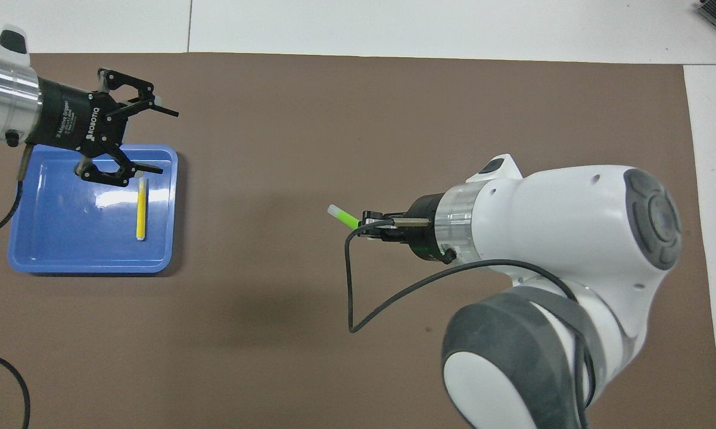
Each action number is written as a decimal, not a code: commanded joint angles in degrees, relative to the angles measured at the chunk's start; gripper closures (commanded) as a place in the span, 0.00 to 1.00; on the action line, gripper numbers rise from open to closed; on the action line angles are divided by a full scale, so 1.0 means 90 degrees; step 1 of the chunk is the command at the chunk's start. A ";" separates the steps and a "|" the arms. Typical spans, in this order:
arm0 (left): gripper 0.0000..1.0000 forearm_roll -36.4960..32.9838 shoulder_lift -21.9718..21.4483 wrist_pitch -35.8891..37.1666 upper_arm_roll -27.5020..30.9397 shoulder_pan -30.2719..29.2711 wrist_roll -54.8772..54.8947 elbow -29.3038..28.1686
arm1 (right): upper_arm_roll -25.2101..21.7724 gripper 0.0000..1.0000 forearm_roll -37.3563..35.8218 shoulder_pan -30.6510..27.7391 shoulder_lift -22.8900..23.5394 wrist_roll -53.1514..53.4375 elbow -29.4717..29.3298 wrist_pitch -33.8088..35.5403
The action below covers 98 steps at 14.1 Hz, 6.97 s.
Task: Right arm passes pens to left for tray arrangement
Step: 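Carry the green pen toward the left gripper while the left gripper opens, then close the left gripper on the green pen held by the right gripper, then lower the green pen into the tray while the right gripper withdraws, then release the green pen beside the yellow pen and lift the left gripper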
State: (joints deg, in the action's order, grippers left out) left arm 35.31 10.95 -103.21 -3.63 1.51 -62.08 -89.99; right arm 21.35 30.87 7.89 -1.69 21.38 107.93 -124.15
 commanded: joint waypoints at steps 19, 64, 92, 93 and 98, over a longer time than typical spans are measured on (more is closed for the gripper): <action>0.10 0.0774 -0.1109 -0.1424 0.0081 0.1629 -0.1911 -0.2296 | 0.0001 1.00 0.0271 0.0881 0.0314 0.1004 0.0371 -0.1889; 1.00 -0.0297 -0.1393 0.0439 0.0139 0.0674 0.1463 -0.2326 | -0.0067 0.00 -0.1289 -0.0046 0.0081 -0.0440 0.0156 0.0656; 1.00 -0.4431 0.0511 -0.2448 0.0139 -0.1134 0.7757 -0.2491 | -0.0048 0.44 -0.3391 -0.3182 -0.0037 -0.4439 0.1942 0.0650; 1.00 -0.4431 0.0541 -0.2536 0.0149 -0.1124 0.7757 -0.2511 | -0.0029 0.46 -0.3372 -0.3172 -0.0037 -0.4242 0.1953 0.0669; 1.00 -0.4440 0.0599 -0.3140 0.0149 -0.1046 0.7728 -0.2959 | -0.0028 0.56 -0.3303 -0.3162 -0.0018 -0.3889 0.1982 0.0640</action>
State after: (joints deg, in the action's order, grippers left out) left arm -3.39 16.66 -127.20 -2.14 -7.97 7.18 -113.36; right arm 20.70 1.04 -19.85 -1.46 -14.66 124.78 -117.19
